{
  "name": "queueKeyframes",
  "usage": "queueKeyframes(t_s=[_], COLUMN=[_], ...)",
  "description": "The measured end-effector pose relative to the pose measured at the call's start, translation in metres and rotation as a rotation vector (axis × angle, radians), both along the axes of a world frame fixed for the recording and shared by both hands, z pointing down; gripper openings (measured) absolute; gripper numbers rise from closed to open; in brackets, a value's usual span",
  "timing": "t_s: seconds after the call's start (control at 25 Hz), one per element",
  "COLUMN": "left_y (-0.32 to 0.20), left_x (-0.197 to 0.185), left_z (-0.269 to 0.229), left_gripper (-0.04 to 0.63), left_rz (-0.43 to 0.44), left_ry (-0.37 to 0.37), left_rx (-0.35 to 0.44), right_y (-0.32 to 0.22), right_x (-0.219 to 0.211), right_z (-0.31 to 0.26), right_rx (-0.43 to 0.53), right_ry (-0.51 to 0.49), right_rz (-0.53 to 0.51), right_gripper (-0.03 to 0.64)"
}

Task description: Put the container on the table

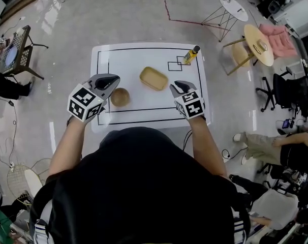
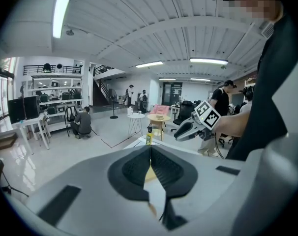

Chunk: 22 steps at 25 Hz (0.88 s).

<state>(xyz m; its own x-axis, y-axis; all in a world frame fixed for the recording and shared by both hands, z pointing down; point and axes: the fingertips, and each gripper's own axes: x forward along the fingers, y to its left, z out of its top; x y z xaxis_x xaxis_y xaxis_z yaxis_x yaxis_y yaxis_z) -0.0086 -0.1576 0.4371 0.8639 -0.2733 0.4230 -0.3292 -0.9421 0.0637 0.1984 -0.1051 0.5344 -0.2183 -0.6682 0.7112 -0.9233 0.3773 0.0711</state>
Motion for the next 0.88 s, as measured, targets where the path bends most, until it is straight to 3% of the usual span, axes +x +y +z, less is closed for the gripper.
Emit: queueKeyframes(t_s=[0.52,0.88], left_y=[0.023,0.038], left_x=[-0.001,-0.008], left_z=[-0.025,-0.035], left_gripper=[0.008,0.008], left_rz=[-0.01,-0.025], left_ry=[0.03,0.051], left_rx=[0.048,0.056], right_y=[0.013,0.035], right_x=[0.006,0.009], right_z=[-0.07,-0.083], right_rx=[0.151,0.177], right_ry=[-0.053,-0.051], right_rz=[0.045,0.062], right_gripper=[0.08,0.075])
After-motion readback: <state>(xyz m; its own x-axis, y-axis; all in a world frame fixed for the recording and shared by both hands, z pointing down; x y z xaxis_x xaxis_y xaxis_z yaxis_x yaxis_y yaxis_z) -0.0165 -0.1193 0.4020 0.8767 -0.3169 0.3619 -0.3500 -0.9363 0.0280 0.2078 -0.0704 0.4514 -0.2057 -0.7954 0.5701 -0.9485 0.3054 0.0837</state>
